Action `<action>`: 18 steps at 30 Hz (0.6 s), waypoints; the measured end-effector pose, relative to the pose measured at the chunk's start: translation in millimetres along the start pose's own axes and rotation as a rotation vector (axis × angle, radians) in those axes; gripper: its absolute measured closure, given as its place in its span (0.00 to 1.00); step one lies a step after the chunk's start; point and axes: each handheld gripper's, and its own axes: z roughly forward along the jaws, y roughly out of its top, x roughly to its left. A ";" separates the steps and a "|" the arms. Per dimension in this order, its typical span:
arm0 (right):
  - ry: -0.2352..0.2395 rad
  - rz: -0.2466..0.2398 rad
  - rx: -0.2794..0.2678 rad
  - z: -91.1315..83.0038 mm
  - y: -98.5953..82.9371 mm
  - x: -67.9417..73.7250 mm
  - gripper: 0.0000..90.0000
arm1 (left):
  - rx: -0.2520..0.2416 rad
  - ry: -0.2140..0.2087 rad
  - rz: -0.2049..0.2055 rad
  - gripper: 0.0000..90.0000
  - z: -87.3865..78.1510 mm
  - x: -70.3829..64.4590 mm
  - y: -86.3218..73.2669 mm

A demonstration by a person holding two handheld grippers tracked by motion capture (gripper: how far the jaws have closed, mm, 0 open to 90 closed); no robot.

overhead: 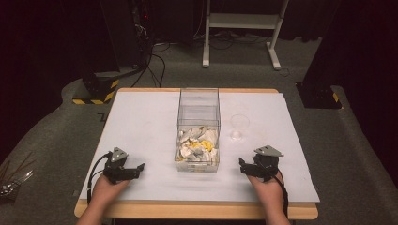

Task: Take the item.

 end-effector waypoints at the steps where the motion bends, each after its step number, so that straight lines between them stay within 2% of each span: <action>1: 0.004 -0.004 -0.002 0.6 0.2 3.1 0.10 | 0.000 0.000 0.000 0.17 0.0 0.0 0.0; 9: 0.032 -0.013 -0.009 1.6 3.6 16.7 0.11 | -0.002 0.000 -0.002 0.17 0.1 -0.2 -0.1; 18: 0.056 -0.018 -0.029 -1.0 7.6 21.4 0.13 | -0.002 0.001 -0.001 0.17 0.1 -0.2 0.0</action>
